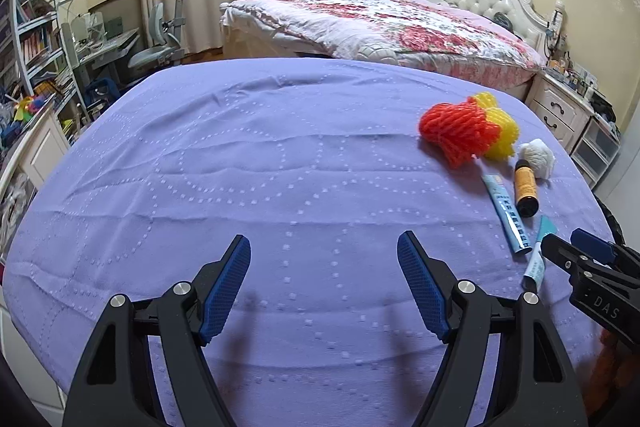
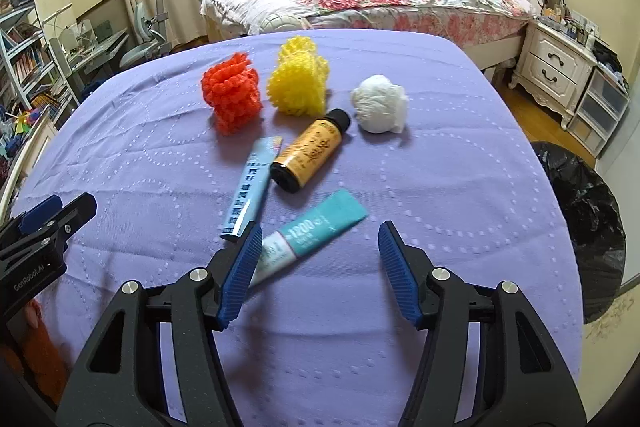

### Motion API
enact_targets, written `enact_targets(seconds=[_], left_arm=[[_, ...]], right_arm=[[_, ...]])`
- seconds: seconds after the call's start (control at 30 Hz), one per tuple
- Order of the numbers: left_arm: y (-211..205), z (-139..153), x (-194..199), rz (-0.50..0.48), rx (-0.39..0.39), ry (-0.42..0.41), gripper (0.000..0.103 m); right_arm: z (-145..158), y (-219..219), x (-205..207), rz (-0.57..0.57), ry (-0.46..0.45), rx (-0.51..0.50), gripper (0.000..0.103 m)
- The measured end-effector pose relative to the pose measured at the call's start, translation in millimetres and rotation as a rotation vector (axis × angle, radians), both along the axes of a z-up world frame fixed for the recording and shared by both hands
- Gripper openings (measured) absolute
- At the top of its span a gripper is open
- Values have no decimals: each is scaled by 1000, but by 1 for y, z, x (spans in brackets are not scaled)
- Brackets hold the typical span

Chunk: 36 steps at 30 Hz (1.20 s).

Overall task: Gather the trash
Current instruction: 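Move both tools back over the table and grasp the teal tube with the right gripper, then grasp the light blue tube with the left gripper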

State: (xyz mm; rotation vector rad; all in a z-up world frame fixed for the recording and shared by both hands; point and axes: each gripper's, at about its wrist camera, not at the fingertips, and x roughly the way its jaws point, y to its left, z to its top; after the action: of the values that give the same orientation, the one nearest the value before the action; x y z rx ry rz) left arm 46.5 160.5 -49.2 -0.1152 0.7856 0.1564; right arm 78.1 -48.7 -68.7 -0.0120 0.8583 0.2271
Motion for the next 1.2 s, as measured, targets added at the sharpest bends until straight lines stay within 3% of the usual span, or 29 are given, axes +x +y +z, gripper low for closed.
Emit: enact_targets(seconds=[0.17, 0.23, 0.47, 0.67, 0.73, 0.83, 1.2], left_arm=[[7, -5, -3, 9, -25, 5, 74], [8, -5, -4, 8, -30, 2, 74], [6, -6, -3, 3, -36, 1, 74], [-2, -6, 0, -11, -36, 1, 74], [-6, -6, 2, -20, -34, 2, 74], [-16, -7, 4, -37, -32, 2, 74], [-62, -5, 12, -130, -29, -4, 74]], right_arm=[[-9, 12, -3, 25, 20, -52, 61], [-11, 11, -6, 25, 15, -69, 67], [-13, -2, -13, 2, 13, -77, 66], [-10, 0, -9, 25, 10, -84, 44], [-10, 2, -10, 44, 4, -93, 28], [-9, 2, -11, 61, 1, -102, 19], [-10, -47, -2, -47, -7, -83, 18]])
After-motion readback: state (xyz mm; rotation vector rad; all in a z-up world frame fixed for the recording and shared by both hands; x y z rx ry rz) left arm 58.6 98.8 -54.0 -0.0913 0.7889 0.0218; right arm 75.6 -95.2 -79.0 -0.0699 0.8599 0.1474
